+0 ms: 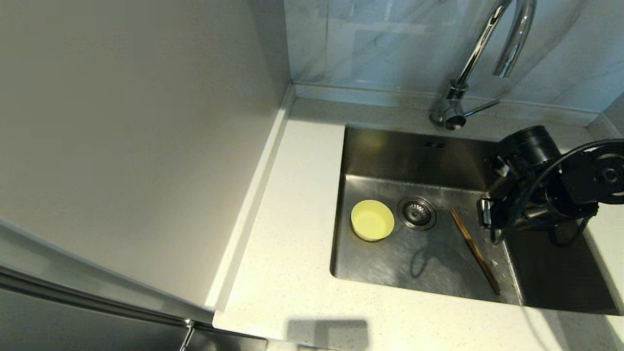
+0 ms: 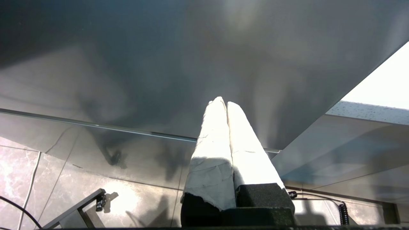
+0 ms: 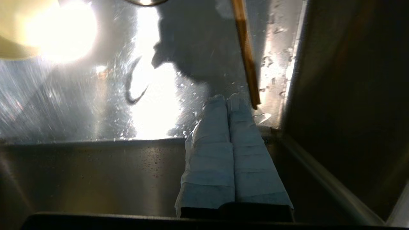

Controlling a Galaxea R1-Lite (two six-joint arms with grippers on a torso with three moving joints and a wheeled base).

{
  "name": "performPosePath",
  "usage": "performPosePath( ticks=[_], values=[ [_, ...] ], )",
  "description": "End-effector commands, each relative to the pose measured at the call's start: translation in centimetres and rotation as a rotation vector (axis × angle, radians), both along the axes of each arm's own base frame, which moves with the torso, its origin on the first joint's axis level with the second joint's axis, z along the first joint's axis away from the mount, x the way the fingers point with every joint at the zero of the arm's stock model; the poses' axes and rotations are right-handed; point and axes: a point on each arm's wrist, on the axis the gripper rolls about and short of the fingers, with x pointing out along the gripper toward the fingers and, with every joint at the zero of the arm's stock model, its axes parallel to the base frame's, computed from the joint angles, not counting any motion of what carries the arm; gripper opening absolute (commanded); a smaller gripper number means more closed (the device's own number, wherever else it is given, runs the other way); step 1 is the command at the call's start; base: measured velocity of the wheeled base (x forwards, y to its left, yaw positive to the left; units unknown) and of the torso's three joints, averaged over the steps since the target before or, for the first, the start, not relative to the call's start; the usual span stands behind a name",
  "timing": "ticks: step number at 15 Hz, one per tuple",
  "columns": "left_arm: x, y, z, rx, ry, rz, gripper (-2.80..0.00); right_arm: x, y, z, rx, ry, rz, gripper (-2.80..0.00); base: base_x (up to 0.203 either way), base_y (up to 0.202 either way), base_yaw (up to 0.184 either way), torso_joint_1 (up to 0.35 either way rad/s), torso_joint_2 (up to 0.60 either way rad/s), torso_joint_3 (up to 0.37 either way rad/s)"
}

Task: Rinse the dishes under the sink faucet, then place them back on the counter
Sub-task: Put a bowl back to the table from the sink

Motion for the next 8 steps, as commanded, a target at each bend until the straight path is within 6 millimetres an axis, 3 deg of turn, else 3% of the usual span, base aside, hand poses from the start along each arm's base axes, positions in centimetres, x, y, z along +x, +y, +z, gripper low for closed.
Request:
performPosePath(
  ticks=[1,4,8],
  values=[
    [0.0,0.0,0.0,-0.001,-0.004,0.000,-2.80,1.0,1.1,-1.2,-0.005,0.033,0.024,-2.80,0.000,0.000,0.000,0.000,0.00,0.000],
    [0.0,0.0,0.0,-0.001,-0.004,0.000,-2.80,1.8,2.7,-1.3,0.063,0.020,0.051,-2.80,0.000,0.000,0.000,0.000,0.00,0.000],
    [0.0,0.0,0.0,-0.001,-0.004,0.000,-2.80,3.6,3.3,-2.2,0.144,0.025,0.030,-2.80,0.000,0.000,0.000,0.000,0.00,0.000]
  ],
)
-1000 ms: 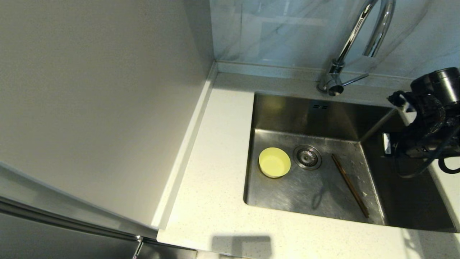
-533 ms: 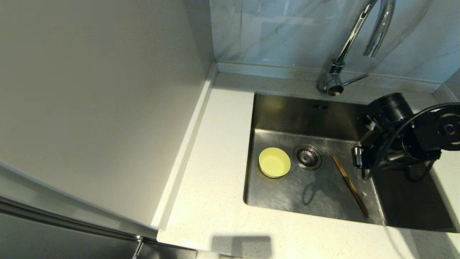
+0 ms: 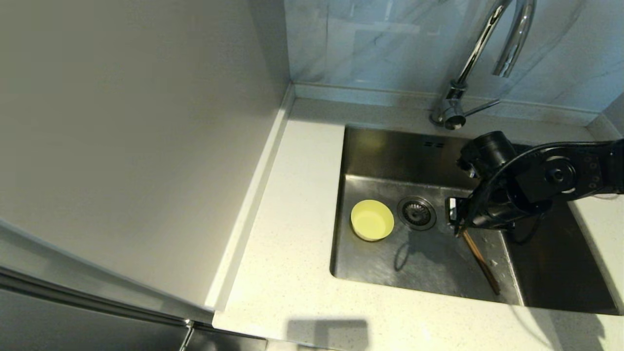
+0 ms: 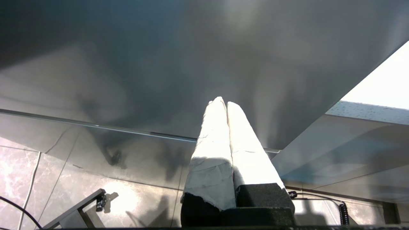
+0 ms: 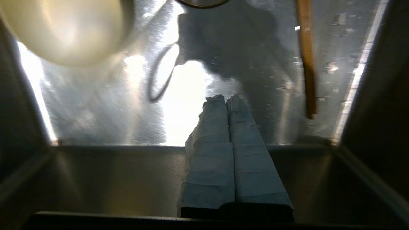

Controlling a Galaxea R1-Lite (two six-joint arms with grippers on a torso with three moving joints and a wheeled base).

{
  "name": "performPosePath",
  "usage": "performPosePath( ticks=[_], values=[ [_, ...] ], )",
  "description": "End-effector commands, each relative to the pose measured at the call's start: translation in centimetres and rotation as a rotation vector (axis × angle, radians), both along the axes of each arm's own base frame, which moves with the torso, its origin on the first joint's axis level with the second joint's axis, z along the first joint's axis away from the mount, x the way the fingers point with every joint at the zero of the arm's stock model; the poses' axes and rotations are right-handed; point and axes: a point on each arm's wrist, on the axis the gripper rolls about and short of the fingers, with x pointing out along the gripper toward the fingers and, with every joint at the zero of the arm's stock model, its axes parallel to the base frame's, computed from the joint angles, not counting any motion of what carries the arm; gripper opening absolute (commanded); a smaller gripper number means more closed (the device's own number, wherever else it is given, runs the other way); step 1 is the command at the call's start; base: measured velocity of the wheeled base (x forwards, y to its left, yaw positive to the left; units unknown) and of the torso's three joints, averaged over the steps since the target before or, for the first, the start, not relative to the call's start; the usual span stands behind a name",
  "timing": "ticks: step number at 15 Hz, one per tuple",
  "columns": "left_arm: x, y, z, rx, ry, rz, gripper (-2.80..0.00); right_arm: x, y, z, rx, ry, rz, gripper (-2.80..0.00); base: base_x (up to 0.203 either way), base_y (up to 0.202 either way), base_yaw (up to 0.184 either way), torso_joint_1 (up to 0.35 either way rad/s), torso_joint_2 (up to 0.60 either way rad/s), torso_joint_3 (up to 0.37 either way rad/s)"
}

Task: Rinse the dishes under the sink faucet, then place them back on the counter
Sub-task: Put a bowl back to the table from the sink

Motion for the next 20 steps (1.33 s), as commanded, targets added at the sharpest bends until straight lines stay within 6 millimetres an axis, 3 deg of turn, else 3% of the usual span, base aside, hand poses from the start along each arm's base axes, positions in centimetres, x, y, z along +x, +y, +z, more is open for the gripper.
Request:
performPosePath(
  ticks=[1,14,15,20],
  values=[
    [0.0,0.0,0.0,0.000,-0.003,0.001,-2.80,1.1,0.4,-1.1,0.014,0.024,-0.002,-2.80,0.000,0.000,0.000,0.000,0.00,0.000],
    [0.0,0.0,0.0,0.000,-0.003,0.001,-2.80,3.0,1.6,-2.4,0.027,0.042,0.080,-2.80,0.000,0.000,0.000,0.000,0.00,0.000],
    [0.0,0.0,0.0,0.000,-0.003,0.001,-2.80,3.1,1.7,-2.4,0.022,0.042,0.092,0.00,0.000,0.000,0.000,0.000,0.00,0.000],
    [0.0,0.0,0.0,0.000,-0.003,0.001,-2.80,3.2,1.9,-2.6,0.032,0.048,0.101,0.00,0.000,0.000,0.000,0.000,0.00,0.000]
  ],
)
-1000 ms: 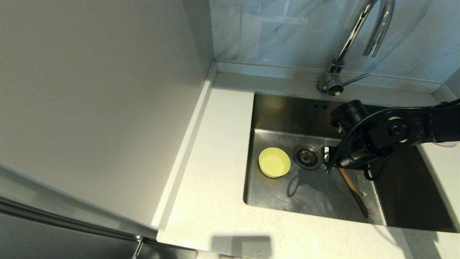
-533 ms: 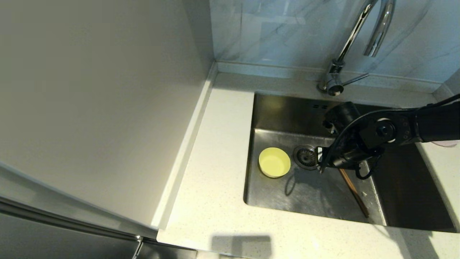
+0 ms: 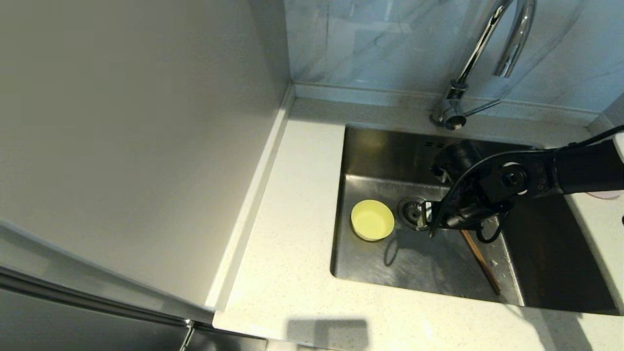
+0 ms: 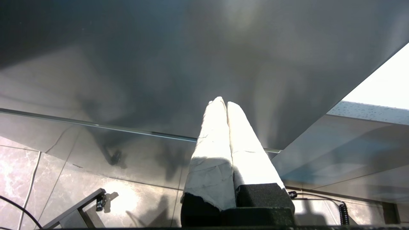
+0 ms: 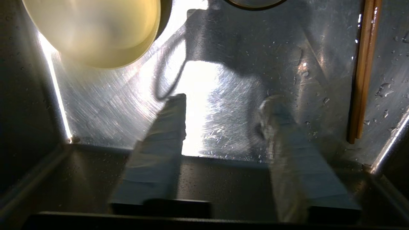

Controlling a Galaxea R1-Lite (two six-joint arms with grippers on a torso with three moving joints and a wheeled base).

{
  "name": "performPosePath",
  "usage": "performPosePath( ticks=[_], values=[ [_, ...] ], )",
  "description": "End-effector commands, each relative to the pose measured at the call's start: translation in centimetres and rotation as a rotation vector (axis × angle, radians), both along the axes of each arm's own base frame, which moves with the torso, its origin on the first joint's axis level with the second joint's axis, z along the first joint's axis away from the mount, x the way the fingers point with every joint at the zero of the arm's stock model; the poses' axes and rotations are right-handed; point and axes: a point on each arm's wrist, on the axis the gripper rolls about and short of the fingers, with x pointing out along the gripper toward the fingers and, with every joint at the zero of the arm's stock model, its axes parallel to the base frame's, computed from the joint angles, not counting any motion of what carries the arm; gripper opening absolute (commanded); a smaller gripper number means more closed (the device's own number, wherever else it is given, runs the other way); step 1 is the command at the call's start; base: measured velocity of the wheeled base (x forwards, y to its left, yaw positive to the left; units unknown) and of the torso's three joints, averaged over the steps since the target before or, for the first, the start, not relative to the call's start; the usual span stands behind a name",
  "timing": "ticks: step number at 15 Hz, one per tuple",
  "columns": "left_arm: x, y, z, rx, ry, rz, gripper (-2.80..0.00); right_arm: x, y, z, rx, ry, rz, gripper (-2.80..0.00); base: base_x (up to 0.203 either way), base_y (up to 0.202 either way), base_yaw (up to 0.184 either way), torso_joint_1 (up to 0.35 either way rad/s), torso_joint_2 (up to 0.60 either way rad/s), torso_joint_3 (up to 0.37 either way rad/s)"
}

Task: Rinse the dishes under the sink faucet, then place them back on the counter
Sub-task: Put a bowl back to the table from the sink

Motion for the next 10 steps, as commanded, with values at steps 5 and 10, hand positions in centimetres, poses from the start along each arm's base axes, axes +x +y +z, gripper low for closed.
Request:
performPosePath(
  ticks=[5,10],
  values=[
    [0.0,0.0,0.0,-0.001,-0.004,0.000,-2.80,0.8,2.0,-0.4,0.037,-0.025,0.070,0.00,0.000,0.000,0.000,0.000,0.00,0.000],
    [0.0,0.0,0.0,-0.001,-0.004,0.000,-2.80,2.4,4.5,-1.4,0.026,-0.065,0.123,0.00,0.000,0.000,0.000,0.000,0.00,0.000]
  ],
)
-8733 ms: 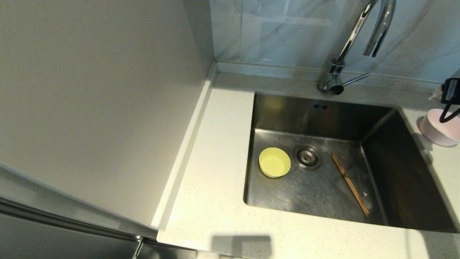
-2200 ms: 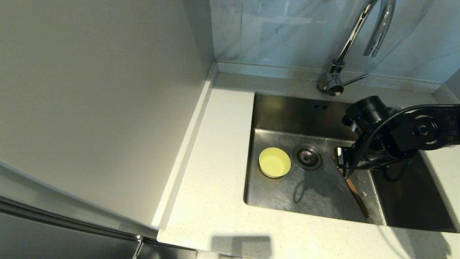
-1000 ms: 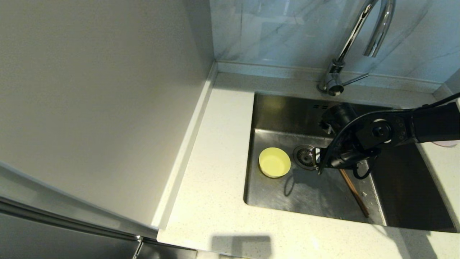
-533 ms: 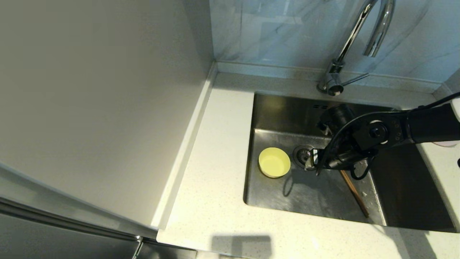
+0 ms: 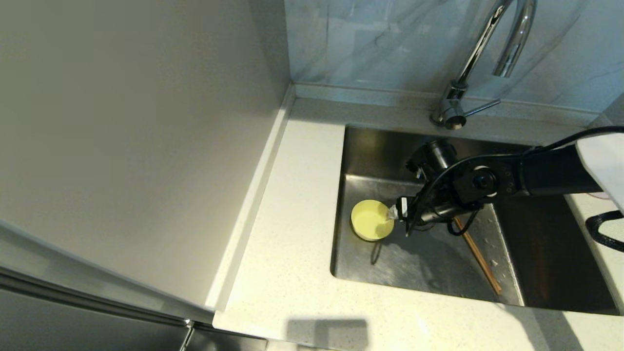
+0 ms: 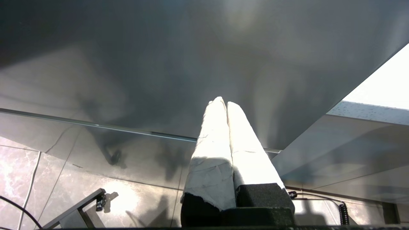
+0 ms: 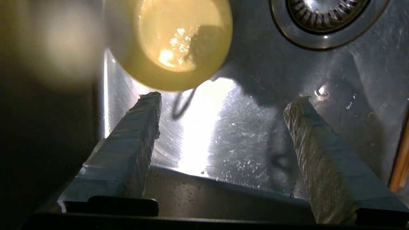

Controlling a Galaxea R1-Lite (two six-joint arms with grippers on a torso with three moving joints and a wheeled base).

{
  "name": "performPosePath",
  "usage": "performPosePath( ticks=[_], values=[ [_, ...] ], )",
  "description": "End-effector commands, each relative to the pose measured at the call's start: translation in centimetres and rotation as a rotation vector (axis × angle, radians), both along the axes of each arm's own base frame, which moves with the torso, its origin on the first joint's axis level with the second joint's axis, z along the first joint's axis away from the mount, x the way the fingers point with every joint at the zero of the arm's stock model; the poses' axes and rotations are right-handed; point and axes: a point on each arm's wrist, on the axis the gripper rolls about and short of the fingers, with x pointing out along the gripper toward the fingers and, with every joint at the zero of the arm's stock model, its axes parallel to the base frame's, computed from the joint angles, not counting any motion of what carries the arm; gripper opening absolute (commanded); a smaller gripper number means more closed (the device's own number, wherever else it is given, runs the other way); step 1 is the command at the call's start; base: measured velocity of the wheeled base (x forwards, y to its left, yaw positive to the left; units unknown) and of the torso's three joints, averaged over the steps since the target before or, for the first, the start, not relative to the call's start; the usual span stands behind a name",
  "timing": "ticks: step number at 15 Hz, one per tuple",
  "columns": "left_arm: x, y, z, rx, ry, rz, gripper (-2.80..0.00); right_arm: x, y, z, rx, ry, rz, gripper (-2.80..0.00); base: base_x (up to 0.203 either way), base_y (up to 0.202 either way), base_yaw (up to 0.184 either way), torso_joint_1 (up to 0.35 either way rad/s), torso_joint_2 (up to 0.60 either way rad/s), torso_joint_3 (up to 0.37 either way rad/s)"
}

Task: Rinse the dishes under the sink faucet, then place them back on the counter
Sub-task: Put a bowl back to the table from the sink

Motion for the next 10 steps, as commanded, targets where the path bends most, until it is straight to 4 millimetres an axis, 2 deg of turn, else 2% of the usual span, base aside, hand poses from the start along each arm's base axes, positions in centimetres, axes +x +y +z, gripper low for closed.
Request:
performPosePath(
  ticks=[1,6,10],
  values=[
    [0.0,0.0,0.0,0.000,-0.003,0.000,-2.80,1.1,1.0,-1.4,-0.019,0.010,0.000,0.00,0.000,0.000,0.000,0.000,0.00,0.000],
    [0.0,0.0,0.0,0.000,-0.003,0.000,-2.80,3.4,1.8,-4.0,-0.064,0.013,-0.034,0.00,0.000,0.000,0.000,0.000,0.00,0.000],
    [0.0,0.0,0.0,0.000,-0.003,0.000,-2.80,4.9,1.7,-5.3,-0.075,0.006,-0.055,0.00,0.000,0.000,0.000,0.000,0.00,0.000]
  ],
)
